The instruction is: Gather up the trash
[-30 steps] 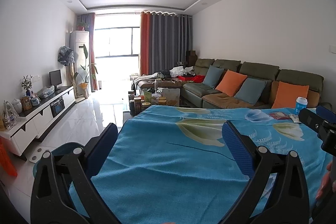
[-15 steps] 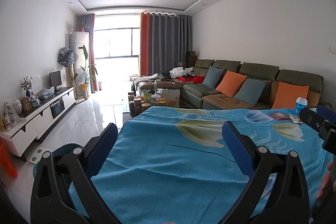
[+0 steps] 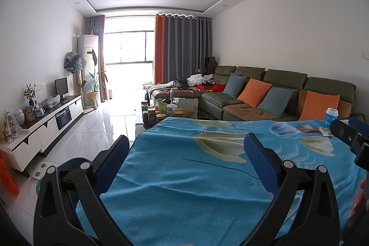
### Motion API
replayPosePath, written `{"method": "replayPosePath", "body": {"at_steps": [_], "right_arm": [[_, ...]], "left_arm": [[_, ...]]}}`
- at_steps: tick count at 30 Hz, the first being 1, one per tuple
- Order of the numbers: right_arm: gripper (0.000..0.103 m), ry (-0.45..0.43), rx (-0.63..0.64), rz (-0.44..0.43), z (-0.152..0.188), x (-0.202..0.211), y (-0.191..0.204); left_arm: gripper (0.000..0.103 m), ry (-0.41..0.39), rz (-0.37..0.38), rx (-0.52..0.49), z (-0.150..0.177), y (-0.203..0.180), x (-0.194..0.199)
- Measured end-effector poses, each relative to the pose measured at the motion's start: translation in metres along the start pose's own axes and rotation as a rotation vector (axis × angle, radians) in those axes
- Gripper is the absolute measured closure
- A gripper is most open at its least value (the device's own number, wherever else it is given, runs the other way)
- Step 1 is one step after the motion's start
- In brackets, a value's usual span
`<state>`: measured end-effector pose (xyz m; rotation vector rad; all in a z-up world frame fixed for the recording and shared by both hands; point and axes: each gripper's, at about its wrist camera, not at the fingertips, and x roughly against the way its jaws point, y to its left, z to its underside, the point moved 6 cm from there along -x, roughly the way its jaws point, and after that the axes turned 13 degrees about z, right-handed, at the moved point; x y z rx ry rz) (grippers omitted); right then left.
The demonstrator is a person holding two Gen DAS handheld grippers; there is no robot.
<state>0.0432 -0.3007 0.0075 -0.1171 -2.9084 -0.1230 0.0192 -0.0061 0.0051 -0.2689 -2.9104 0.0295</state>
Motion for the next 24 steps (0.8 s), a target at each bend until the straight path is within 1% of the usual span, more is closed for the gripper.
{"method": "replayPosePath", "body": {"at_steps": [24], "right_arm": [[0.007,0.002,-0.008,0.003,-0.0010,0.0024,0.0000]], "left_arm": [[0.005,0.001,0.002,-0.006,-0.0008,-0.0028,-0.0016]]}}
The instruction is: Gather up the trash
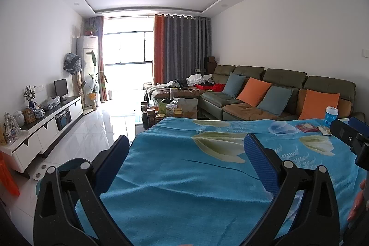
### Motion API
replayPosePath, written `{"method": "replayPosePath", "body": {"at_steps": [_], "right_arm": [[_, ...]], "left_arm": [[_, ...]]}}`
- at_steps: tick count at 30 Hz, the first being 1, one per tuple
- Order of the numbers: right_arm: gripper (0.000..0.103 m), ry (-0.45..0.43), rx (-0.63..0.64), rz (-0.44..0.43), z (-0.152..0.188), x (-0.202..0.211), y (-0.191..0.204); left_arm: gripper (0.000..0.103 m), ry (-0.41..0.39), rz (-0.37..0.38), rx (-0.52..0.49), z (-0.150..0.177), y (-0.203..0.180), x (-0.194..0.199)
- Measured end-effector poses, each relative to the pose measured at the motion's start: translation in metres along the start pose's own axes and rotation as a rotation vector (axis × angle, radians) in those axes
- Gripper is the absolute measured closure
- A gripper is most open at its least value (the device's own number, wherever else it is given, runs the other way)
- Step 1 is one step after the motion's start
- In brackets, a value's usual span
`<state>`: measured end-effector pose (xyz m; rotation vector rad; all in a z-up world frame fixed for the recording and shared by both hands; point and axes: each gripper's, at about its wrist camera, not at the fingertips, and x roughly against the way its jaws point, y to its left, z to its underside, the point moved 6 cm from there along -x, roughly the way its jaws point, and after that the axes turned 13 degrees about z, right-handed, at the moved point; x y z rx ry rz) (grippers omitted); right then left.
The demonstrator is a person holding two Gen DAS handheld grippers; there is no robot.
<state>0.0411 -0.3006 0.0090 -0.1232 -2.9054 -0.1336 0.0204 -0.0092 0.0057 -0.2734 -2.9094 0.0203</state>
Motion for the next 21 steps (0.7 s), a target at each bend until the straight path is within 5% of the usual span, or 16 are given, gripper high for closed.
{"method": "replayPosePath", "body": {"at_steps": [13,21], "right_arm": [[0.007,0.012,0.008,0.008,0.005,0.002,0.002],[0.007,0.122,0.007,0.081,0.009,-0.011,-0.031]], "left_arm": [[0.005,0.039,0.006,0.031,0.005,0.007,-0.009],[0.005,0.339,0.061,0.040,0.027,0.012,-0.079]]}}
